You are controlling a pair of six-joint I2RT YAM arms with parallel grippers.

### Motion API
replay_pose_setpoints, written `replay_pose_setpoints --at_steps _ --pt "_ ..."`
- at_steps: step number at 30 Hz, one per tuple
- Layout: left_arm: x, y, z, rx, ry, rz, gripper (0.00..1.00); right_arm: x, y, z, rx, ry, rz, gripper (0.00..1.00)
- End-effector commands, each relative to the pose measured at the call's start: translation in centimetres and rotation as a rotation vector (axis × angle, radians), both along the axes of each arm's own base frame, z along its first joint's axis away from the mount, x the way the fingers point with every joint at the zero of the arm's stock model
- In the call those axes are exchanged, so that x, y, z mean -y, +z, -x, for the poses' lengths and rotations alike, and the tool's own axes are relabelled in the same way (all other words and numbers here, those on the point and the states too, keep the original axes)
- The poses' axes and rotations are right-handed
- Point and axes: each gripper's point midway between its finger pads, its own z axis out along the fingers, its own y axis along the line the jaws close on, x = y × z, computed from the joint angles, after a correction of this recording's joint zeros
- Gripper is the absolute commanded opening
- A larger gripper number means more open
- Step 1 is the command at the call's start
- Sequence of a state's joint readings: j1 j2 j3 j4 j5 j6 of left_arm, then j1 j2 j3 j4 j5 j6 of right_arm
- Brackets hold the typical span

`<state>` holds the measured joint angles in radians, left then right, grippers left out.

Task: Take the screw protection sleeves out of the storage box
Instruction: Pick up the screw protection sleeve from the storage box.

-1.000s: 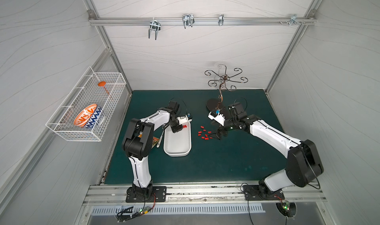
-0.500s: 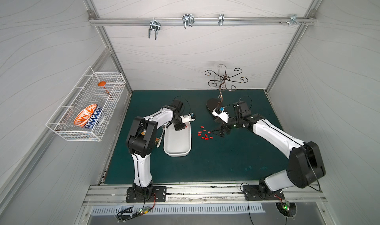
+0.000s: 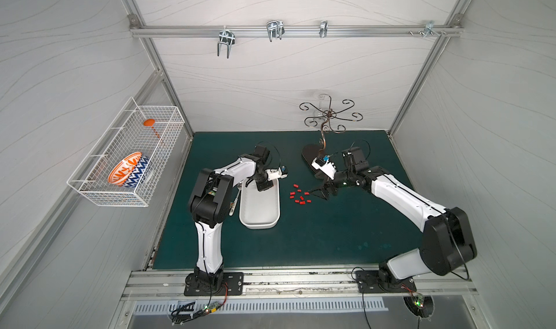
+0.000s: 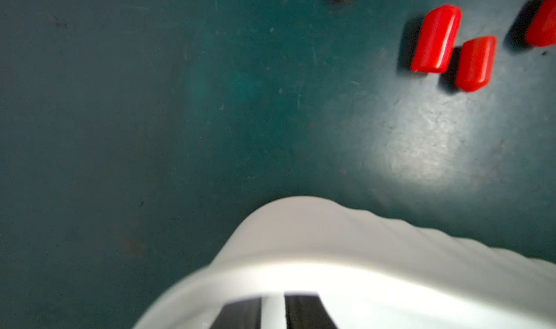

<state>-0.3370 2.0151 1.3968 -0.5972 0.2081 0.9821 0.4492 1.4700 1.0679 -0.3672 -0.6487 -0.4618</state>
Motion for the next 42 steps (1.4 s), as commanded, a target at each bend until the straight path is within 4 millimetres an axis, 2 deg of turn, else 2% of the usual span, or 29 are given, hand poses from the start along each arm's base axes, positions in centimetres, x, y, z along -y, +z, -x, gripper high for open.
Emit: replay_pose_setpoints --at_steps 1,10,19,23,26,29,35,39,42 --pt "-0.7 -0.8 1.2 -0.052 -0.032 -0.053 0.17 0.2 0.5 0.6 -0.005 0.011 -0.019 0.98" --pt "-1.3 0.8 2.9 -0.072 -0.041 -0.063 0.18 0.2 0.6 0.6 -0.003 0.011 -0.018 0.99" --pt "-2.5 -0.9 3.5 -0.092 -0.072 -0.132 0.14 0.2 0.5 0.5 -0.002 0.01 -0.016 0.98" --pt "-2.4 -0.4 3.3 -0.08 -0.054 -0.123 0.11 0.4 0.5 0.5 0.001 0.006 -0.013 0.98" --pt "-1.8 1.6 3.0 -0.067 0.006 -0.054 0.04 0.5 0.8 0.3 0.007 0.001 -0.016 0.98" --pt "-1.1 4.4 3.2 -0.066 0.057 0.056 0.0 0.8 1.0 0.1 0.014 -0.009 -0.018 0.99" --pt "0.1 9.5 5.3 -0.064 0.051 0.198 0.0 1.8 1.9 -0.5 0.026 -0.042 -0.031 0.99" --pt "2.9 13.4 6.5 -0.083 0.016 0.331 0.0 3.1 2.5 -1.3 0.025 -0.079 -0.049 0.99" --pt "5.7 14.5 7.0 -0.092 -0.033 0.365 0.0 4.2 2.7 -2.1 0.027 -0.119 -0.051 0.99"
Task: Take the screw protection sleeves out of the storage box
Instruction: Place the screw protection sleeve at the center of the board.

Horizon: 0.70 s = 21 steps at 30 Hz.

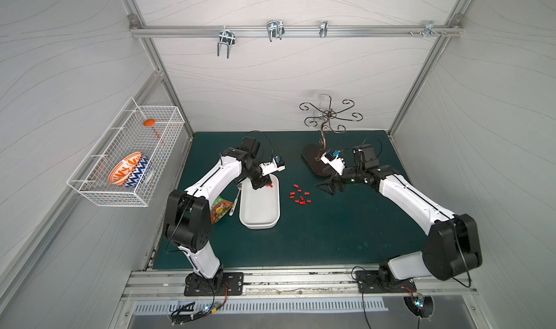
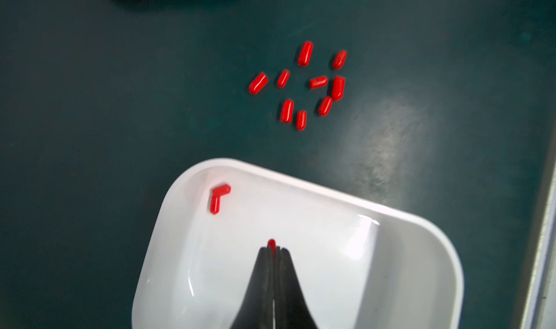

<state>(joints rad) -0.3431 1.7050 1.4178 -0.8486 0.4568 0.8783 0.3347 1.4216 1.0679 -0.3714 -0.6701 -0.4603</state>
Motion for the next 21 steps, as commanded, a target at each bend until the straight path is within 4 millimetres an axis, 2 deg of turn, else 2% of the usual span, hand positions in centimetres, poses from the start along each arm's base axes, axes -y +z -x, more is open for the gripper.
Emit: replay_pose_setpoints --at_steps 1,4,10,16,21 --pt "4.2 2.1 1.1 -0.042 -0.063 0.101 0.0 1.3 0.9 -0.2 -0.004 -0.034 -0.02 0.99" --pt "6.6 1.0 0.0 -0.032 -0.088 0.079 0.0 2.6 1.1 -0.9 -0.003 -0.078 -0.026 0.99" --pt "9.5 -3.1 -2.6 -0.035 -0.107 0.0 0.0 4.5 1.7 -1.8 0.01 -0.144 -0.039 0.99" --pt "9.7 -7.6 -4.5 -0.029 -0.108 -0.152 0.03 5.0 1.8 -1.9 0.005 -0.16 -0.045 0.99" --pt "9.3 -9.5 -4.8 -0.037 -0.118 -0.232 0.08 4.8 1.5 -2.0 -0.017 -0.152 -0.055 0.99"
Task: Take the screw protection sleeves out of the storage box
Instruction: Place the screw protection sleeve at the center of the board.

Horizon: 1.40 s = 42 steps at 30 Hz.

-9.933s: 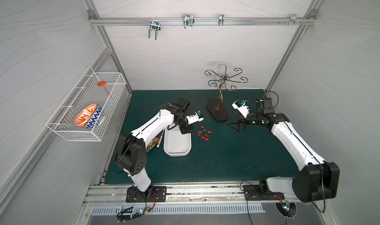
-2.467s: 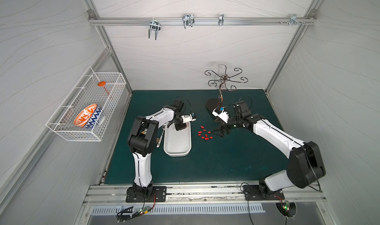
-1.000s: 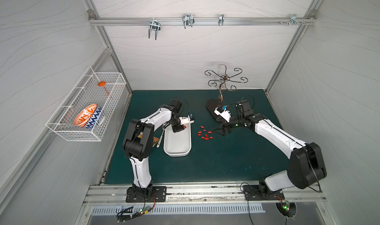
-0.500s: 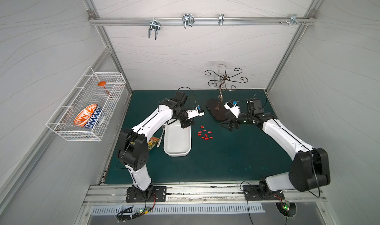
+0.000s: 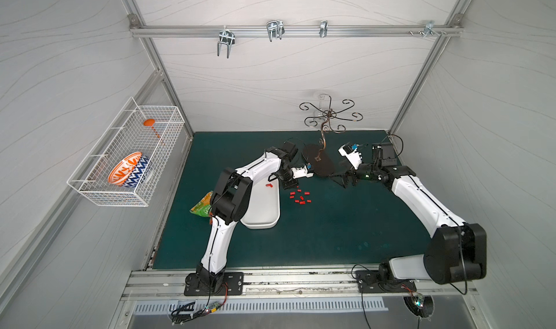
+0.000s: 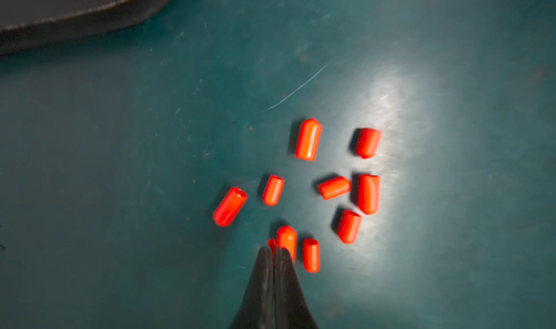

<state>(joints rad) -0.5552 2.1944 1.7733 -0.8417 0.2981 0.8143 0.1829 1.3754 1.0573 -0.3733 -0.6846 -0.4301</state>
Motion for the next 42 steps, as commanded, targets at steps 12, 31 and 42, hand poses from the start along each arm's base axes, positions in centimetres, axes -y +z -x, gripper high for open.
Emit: replay_pose_setpoints --at_steps 12,31,42 --pt "0.8 1.8 -1.3 0.055 0.0 -0.025 0.27 -0.3 0.2 0.5 -0.029 0.011 -0.035 0.99" --pt "-4.9 10.2 4.4 0.055 0.09 0.089 0.36 -5.2 0.1 3.5 -0.031 0.203 0.014 0.99" --pt "-13.4 8.6 5.4 0.051 0.343 0.134 0.55 -11.2 -1.0 7.0 -0.113 0.398 0.032 0.99"
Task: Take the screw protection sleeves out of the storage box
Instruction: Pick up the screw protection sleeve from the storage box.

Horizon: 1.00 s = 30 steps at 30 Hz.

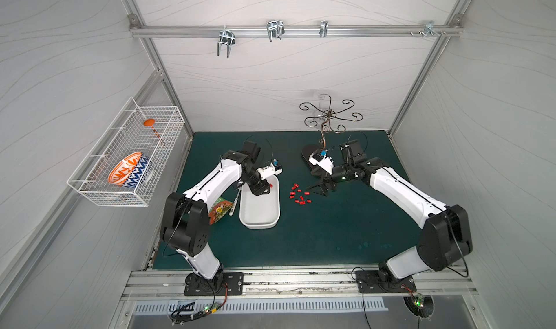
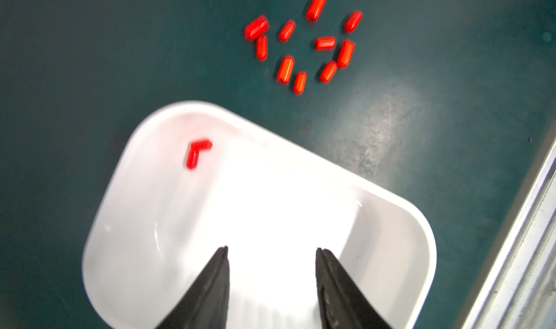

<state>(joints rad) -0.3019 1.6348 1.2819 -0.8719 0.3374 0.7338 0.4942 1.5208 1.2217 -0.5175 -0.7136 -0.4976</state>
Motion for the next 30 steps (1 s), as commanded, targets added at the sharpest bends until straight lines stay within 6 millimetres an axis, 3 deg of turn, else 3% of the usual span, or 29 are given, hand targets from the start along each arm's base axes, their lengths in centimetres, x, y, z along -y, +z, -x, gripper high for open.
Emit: replay_pose_setpoints --at_steps 1,6,9,13,20,23,30 --pt "-0.4 1.1 -0.6 0.073 0.037 0.056 0.56 -0.9 -0.9 1.4 -0.048 0.035 -0.006 0.99" --pt "-1.7 -1.1 -0.4 0.044 0.044 -0.022 0.53 -1.2 -1.9 1.9 -0.062 0.05 -0.004 0.99" --pt "-1.6 -1.3 -1.0 0.04 0.048 -0.024 0.49 -1.1 -1.9 2.0 -0.047 0.045 -0.005 0.99" --pt "-0.8 -1.9 -2.3 0.055 0.045 -0.006 0.44 -0.5 -1.7 2.0 -0.024 0.029 -0.005 0.99" --pt "-0.6 -5.7 -5.5 0.114 -0.037 -0.118 0.36 0.7 -1.1 1.2 -0.006 -0.011 -0.02 0.99" --pt "-0.9 -7.3 -6.9 0.126 -0.078 -0.17 0.35 1.7 -0.8 0.4 -0.003 -0.047 -0.032 0.99" --pt "0.1 -8.7 -8.8 0.127 -0.111 -0.183 0.41 4.1 0.1 -1.4 -0.017 -0.128 -0.071 0.99"
